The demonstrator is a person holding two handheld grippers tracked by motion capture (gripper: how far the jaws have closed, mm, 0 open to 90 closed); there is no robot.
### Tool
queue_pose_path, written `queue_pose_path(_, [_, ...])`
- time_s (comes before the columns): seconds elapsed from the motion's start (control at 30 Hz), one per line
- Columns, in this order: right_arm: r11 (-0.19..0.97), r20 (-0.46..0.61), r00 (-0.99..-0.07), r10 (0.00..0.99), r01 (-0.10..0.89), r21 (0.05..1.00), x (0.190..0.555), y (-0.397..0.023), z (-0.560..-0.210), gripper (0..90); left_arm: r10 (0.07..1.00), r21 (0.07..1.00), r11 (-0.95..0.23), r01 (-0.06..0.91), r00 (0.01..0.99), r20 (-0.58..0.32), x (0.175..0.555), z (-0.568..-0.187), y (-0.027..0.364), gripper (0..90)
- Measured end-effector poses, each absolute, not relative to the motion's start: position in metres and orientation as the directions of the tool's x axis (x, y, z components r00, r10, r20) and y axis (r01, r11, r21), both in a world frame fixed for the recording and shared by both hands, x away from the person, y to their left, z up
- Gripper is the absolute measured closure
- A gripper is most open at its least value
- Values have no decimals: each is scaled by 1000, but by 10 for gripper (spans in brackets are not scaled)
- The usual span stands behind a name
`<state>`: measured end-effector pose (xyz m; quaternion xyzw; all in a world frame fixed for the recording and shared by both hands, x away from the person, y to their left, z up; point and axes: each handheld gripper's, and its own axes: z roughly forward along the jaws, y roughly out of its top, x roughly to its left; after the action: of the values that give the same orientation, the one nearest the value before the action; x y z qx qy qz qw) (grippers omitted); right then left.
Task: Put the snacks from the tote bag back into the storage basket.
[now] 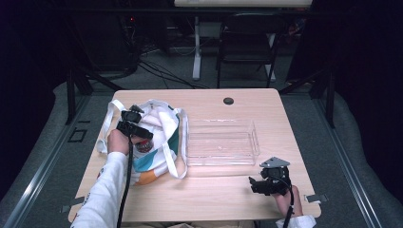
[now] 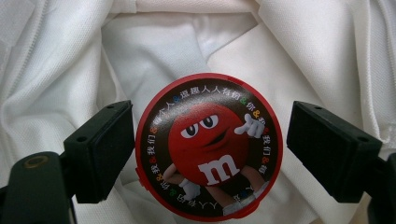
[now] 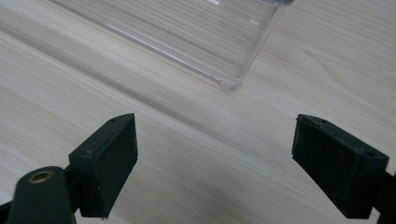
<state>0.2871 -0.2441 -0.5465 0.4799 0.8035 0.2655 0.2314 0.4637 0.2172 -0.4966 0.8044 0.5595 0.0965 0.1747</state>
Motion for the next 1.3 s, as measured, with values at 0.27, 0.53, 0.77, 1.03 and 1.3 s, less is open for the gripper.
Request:
queue_pose_path(0.27, [395,-114,-431,895,646,653,287,-244,-547,138,936,376,-313,872,350,-33,464,-503,216,212])
queue_pose_path(0.53, [397,-118,-431,895,647,651,287,-244,-546,138,937,376,-308,874,346,-36,462,-505,219,252])
queue_pose_path(0.77, [397,-119,-430,895,647,651,287,-244,-546,138,930,370,-331,868,366,-26,461,-504,217,260])
queue_pose_path(1.03, [396,-118,-429,895,647,651,287,-244,-546,138,924,378,-337,862,380,-43,460,-500,217,262])
queue_pose_path(1.3, [397,-118,-431,895,647,651,287,-245,-546,138,921,390,-349,852,390,-28,455,-490,219,262])
